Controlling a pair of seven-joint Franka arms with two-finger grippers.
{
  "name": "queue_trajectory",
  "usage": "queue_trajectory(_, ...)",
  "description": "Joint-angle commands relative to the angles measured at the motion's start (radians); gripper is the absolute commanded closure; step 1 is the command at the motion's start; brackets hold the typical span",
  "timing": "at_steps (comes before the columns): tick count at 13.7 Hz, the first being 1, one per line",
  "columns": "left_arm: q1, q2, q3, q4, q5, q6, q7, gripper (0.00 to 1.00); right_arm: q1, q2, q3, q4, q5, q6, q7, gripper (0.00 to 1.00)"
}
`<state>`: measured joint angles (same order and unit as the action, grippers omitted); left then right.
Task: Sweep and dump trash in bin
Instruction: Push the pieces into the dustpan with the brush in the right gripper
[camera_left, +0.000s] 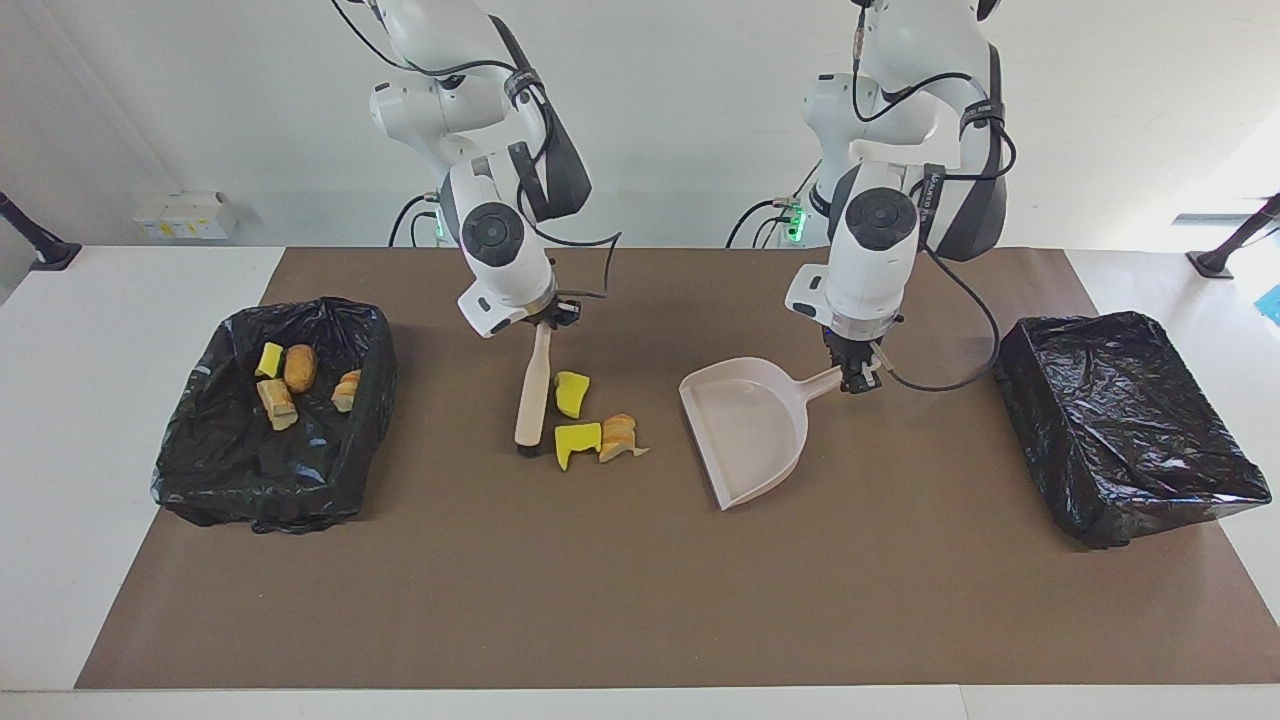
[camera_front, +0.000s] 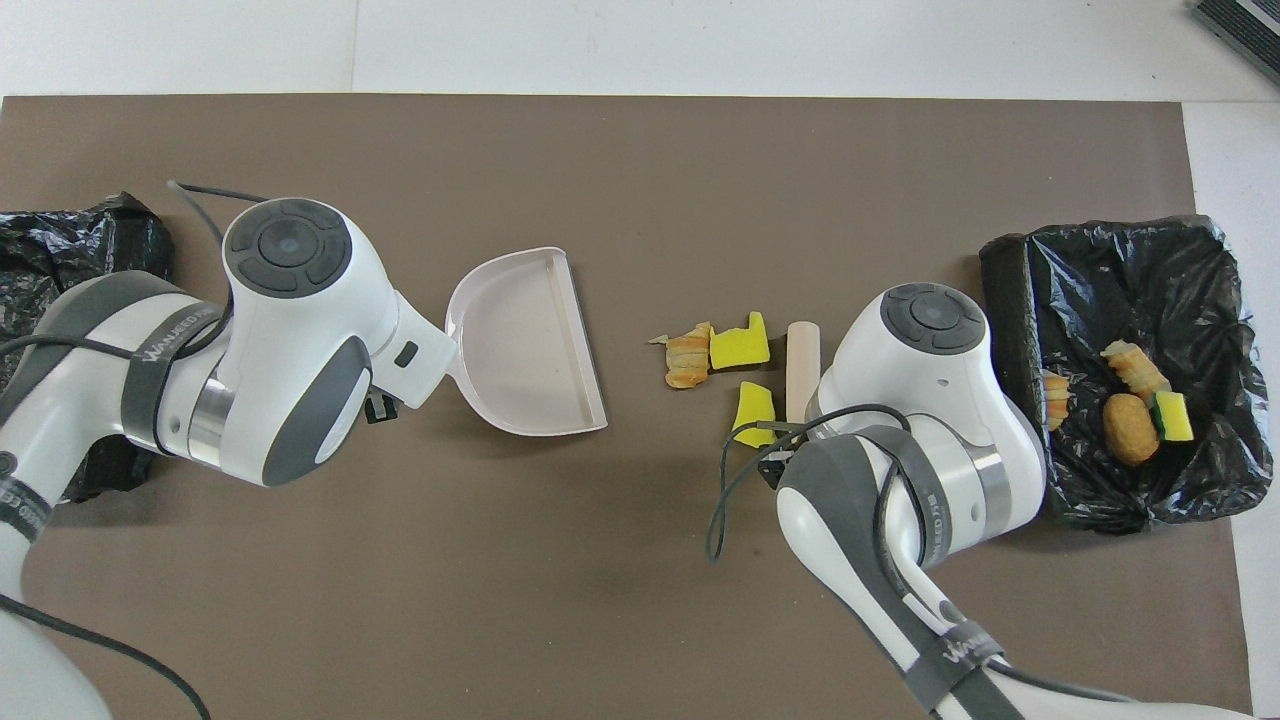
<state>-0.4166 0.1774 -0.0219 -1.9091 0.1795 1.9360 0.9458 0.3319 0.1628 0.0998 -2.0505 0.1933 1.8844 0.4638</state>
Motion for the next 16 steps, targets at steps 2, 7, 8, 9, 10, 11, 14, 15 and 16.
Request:
queue_trajectory(2,-0.037,-0.024,0.011,-0.063,0.02,0.069,0.014,1.0,0.056,0.055,0.006,0.029,0.079,0.05,0.006,1.0)
queue_trajectory(7,-0.045,-0.055,0.01,-0.146,0.009,0.156,0.021,1.0,0.13,0.076,0.008,0.049,0.269,0.163,-0.004,1.0)
queue_trajectory(8,-0.044,-0.061,0.01,-0.166,0.009,0.178,0.022,1.0,0.137,0.08,0.008,0.053,0.302,0.182,-0.004,1.0)
queue_trajectory(9,-0.044,-0.07,0.01,-0.183,0.009,0.198,0.028,1.0,0.15,0.084,0.008,0.072,0.333,0.188,-0.002,1.0)
queue_trajectory(10,-0.042,-0.075,0.01,-0.205,0.008,0.224,0.031,1.0,0.163,0.092,0.008,0.098,0.343,0.188,0.01,1.0)
queue_trajectory(11,-0.045,-0.069,0.01,-0.221,0.002,0.26,0.031,1.0,0.171,0.099,0.008,0.121,0.345,0.188,0.025,1.0)
queue_trajectory(14,-0.021,-0.061,0.01,-0.251,-0.095,0.353,0.106,1.0,0.164,0.061,0.003,0.167,0.325,0.1,0.073,1.0)
queue_trajectory(15,-0.011,-0.058,0.011,-0.245,-0.15,0.354,0.16,1.0,0.16,0.043,-0.006,0.17,0.313,0.047,0.058,1.0)
queue_trajectory(16,0.005,-0.052,0.011,-0.239,-0.175,0.354,0.191,1.0,0.147,0.02,-0.006,0.17,0.267,0.012,0.052,1.0)
